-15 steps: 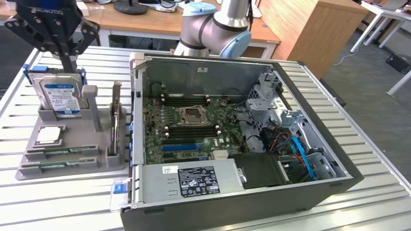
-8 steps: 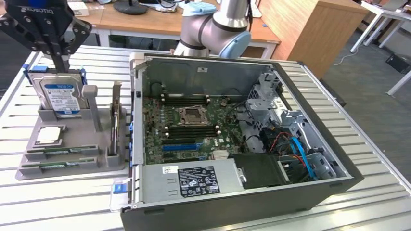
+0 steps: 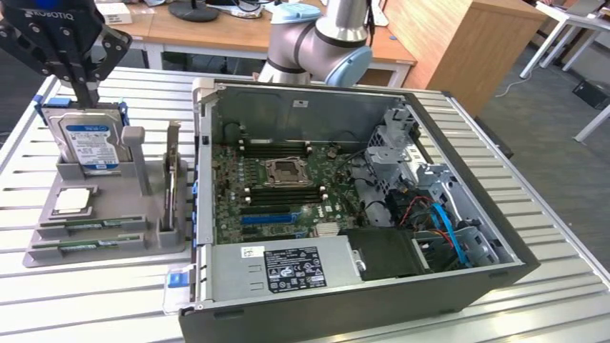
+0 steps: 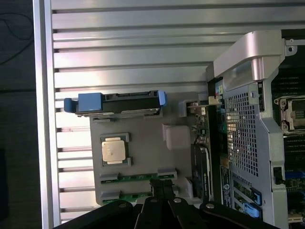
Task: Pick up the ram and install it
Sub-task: 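Reach for the ram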
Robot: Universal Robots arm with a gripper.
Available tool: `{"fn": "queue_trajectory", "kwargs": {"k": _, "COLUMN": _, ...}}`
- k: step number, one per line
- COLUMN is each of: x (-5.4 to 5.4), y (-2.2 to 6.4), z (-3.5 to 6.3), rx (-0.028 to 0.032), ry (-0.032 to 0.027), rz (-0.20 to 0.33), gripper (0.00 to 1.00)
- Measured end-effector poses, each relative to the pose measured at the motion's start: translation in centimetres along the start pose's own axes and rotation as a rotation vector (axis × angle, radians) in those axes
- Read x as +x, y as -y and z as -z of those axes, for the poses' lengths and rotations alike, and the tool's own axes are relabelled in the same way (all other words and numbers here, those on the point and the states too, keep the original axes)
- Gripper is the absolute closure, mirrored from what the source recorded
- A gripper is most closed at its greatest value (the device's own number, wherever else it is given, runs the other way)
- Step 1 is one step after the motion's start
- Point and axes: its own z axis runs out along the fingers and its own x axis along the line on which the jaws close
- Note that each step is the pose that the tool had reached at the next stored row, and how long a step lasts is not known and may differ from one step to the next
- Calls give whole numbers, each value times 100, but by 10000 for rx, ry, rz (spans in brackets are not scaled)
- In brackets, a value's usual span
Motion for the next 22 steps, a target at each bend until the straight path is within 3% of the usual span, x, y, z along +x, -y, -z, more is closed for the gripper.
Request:
{"fn": "queue_trajectory", "kwargs": {"k": 13, "x": -6, "y": 4, "z": 0, "rx": 0, "ry": 0, "rz": 1, "gripper": 89}}
{"fn": "queue_trajectory", "kwargs": {"k": 22, "x": -15, "y": 137, "z": 5, "rx": 0, "ry": 1, "rz": 0, "gripper": 89}}
